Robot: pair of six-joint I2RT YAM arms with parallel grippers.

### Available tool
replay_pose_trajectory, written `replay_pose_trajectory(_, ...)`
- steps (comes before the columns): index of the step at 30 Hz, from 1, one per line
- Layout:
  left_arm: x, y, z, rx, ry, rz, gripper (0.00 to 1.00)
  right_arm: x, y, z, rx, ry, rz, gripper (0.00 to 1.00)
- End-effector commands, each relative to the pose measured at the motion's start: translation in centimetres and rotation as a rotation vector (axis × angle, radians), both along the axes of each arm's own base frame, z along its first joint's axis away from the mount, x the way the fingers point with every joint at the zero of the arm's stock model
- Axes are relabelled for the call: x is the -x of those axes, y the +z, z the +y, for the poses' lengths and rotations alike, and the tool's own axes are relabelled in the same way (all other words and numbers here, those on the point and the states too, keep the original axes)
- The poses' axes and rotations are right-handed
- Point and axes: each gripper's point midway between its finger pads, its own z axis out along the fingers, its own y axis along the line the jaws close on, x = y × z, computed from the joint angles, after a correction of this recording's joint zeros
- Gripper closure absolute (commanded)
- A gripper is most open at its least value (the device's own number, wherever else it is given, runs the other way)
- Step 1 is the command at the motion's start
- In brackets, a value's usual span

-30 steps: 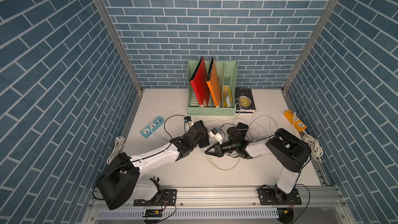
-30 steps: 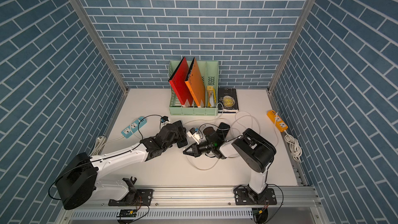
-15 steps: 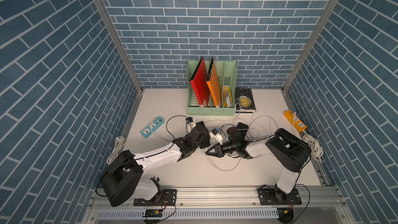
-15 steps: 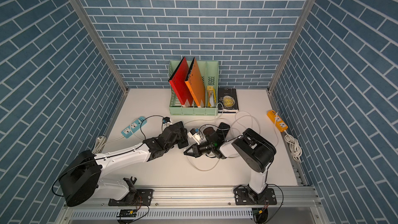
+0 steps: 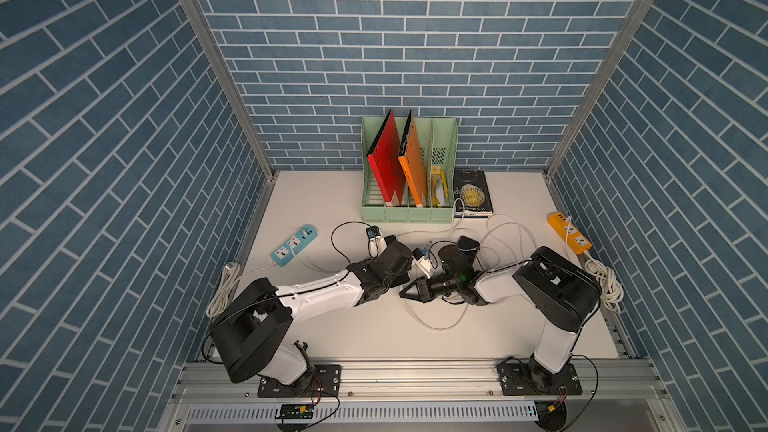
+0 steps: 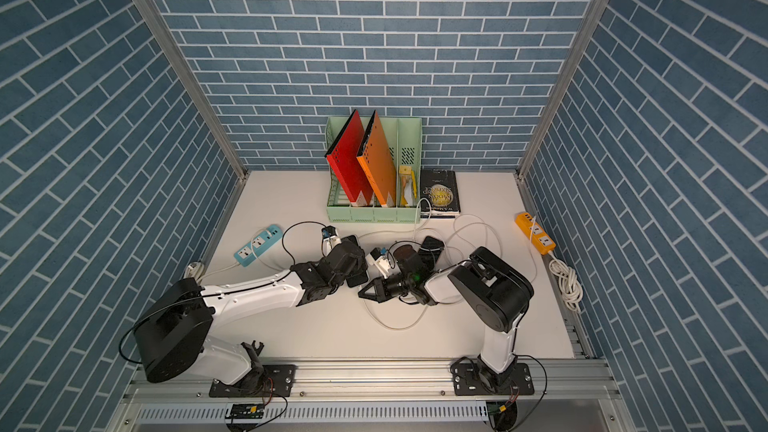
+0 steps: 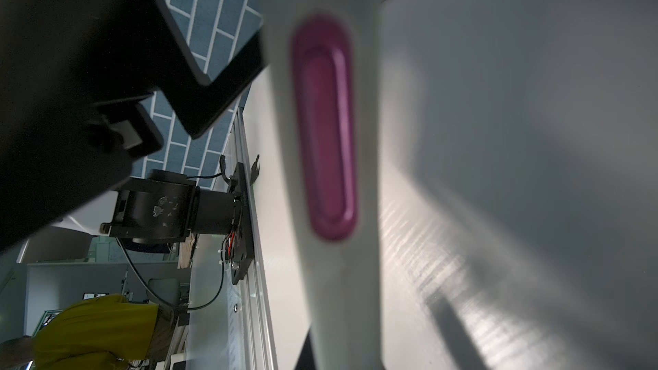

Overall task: Plug the charging cable into the phone
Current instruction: Insert the charging cable into the phone, then place the phone at the center of the board.

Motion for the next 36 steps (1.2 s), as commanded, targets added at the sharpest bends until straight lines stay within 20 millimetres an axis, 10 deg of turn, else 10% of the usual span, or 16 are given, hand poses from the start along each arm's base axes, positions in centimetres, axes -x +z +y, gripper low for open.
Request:
replay_pose_trajectory(1,2.0,-1.0,-1.8,-0.039,-0.094,0.072,1.00,-2.3,3.2,1.2,-0.078,-0.017,-0.162,1.00)
replay_pose_trajectory(18,3.1,-1.2,-2.1,-0.051,-0.127,0.089,1.00,-2.8,4.4,0.9,-0.116,-0.017,-0.209,0.99)
replay_pose_trajectory(29,0.3,1.5,-0.9,-0.104,-0.003,0.064,1.00,-2.1,4.2,-0.6,-0.076,-0.018,-0.235,0.47)
replay_pose_trajectory(36,-1.0,0.0,3.1,-0.125,0.095,0.129,1.00,-2.5,4.3,-2.9,-0.043,-0.080,-0.260,0.40)
